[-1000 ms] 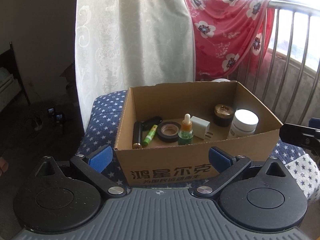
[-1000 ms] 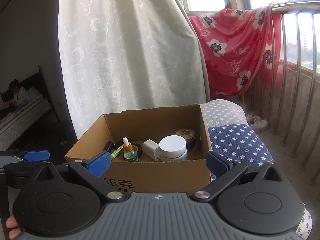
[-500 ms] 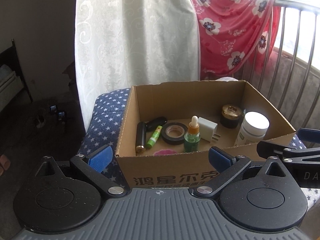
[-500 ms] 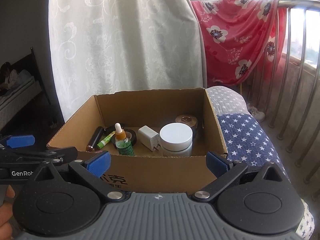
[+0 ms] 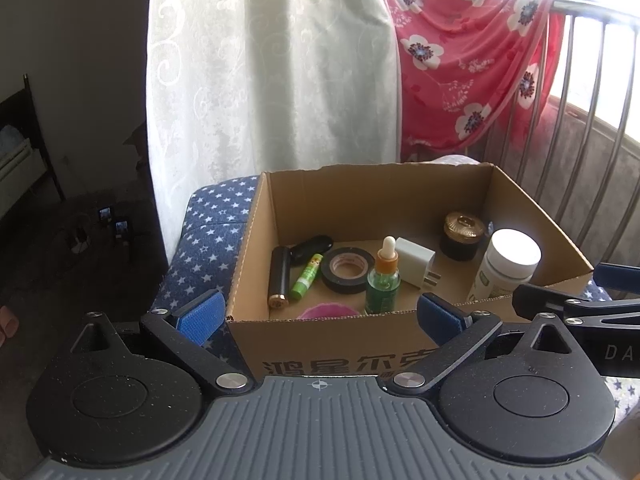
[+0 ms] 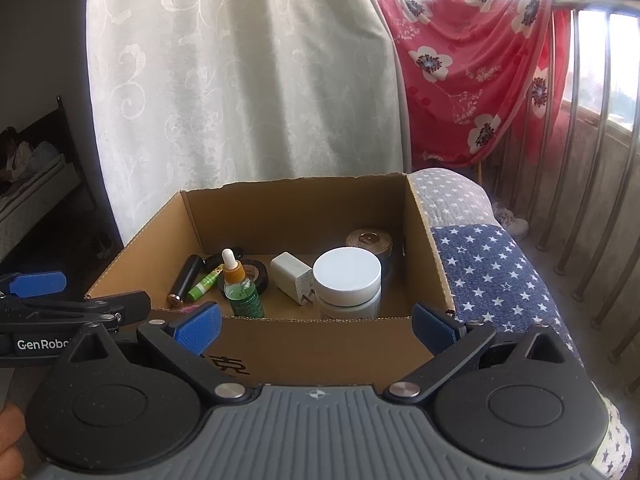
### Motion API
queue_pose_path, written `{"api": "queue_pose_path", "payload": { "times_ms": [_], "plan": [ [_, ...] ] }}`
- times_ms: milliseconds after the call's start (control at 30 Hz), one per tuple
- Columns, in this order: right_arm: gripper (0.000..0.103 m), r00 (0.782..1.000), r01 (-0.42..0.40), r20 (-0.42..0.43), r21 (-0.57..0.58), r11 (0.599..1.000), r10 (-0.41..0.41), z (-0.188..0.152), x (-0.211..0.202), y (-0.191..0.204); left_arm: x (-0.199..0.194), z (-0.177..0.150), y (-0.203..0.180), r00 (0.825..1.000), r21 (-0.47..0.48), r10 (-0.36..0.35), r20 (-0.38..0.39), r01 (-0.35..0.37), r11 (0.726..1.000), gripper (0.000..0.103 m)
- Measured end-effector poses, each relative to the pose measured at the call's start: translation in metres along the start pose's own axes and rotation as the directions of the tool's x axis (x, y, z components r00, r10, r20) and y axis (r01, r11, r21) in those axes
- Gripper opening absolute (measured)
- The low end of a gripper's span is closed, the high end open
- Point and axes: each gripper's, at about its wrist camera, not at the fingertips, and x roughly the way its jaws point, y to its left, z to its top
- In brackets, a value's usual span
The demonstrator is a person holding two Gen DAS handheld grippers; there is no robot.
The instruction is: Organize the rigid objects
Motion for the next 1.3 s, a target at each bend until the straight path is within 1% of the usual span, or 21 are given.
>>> {"api": "queue_pose_path", "payload": {
  "times_ms": [400,1300],
  "plan": [
    [0.103,1.000,-0.007,-0.012,0.009,1.000,0.007,0.0003,0.0022,0.0003,0.0020,-0.0010,0.0033,1.000,-0.009,-0.003,-0.003,0.003,1.000,0.103],
    [0.103,1.000,-0.004,-0.011,0.006,1.000,0.004,0.0013,0.0012,0.0024,-0.0012,-0.0014,0.0024,1.000,-0.010,-0.001,0.006,0.002,1.000,0.102]
  ]
}}
